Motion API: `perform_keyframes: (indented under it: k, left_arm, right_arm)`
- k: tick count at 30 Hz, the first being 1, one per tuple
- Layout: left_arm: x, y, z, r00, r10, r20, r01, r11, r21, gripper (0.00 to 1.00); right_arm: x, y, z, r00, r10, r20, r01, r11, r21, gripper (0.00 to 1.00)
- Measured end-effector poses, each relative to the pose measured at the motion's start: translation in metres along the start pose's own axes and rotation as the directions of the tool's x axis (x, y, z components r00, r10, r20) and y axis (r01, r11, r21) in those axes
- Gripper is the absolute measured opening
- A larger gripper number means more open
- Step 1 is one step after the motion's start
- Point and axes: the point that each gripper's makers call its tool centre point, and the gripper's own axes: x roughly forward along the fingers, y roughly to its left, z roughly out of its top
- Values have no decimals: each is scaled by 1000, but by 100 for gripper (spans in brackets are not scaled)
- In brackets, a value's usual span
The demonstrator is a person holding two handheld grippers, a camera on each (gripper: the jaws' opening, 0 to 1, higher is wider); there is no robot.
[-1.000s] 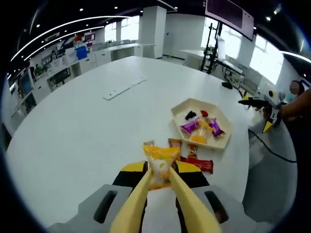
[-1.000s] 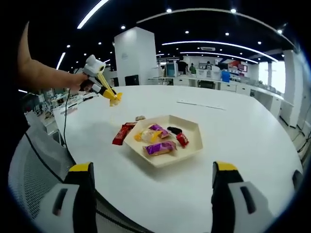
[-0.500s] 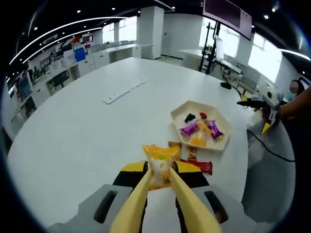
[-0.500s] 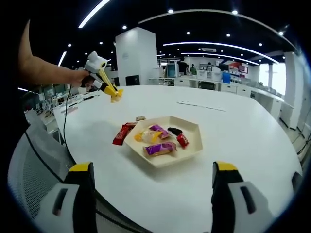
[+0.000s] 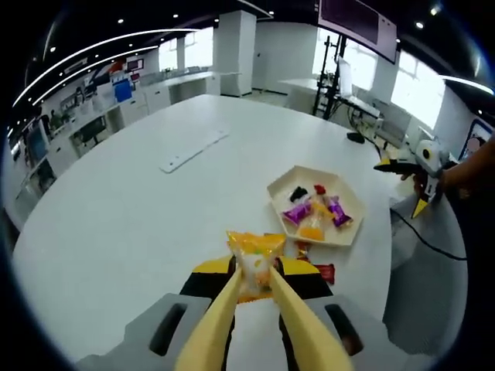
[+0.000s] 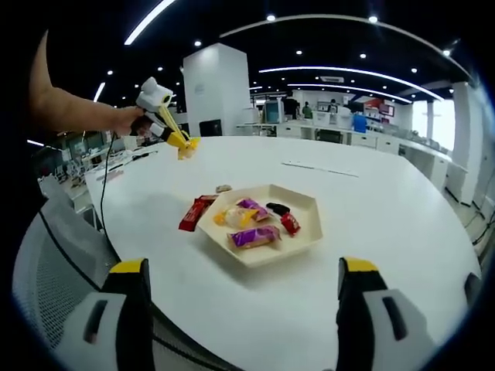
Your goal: Place the target food into the container with the food tongs after gripping and lifting it, then release it inside without dropping or visibly crushing the food.
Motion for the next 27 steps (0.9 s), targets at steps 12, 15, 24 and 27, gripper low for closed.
perform_keyframes:
  k: [12, 15, 24, 27]
  left_arm:
    - [11, -9, 16, 1000, -18, 7, 18, 1000, 25, 17]
    - [14, -13, 21, 1000, -22, 8, 22, 999, 31, 17]
    - [25, -27, 36, 999, -39, 15, 38, 998, 47, 17]
    - [29, -30, 38, 999, -46, 15, 45, 998, 52, 17]
  right_arm:
    - [0, 1, 1, 1000, 7, 7, -7, 1000, -1, 100]
    - [0, 2, 2, 1000, 10, 10, -10, 1000, 3, 100]
    - [1, 7, 3, 999, 36, 17, -37, 999, 8, 100]
    - [2, 10, 3, 998, 52, 18, -52, 999, 9, 100]
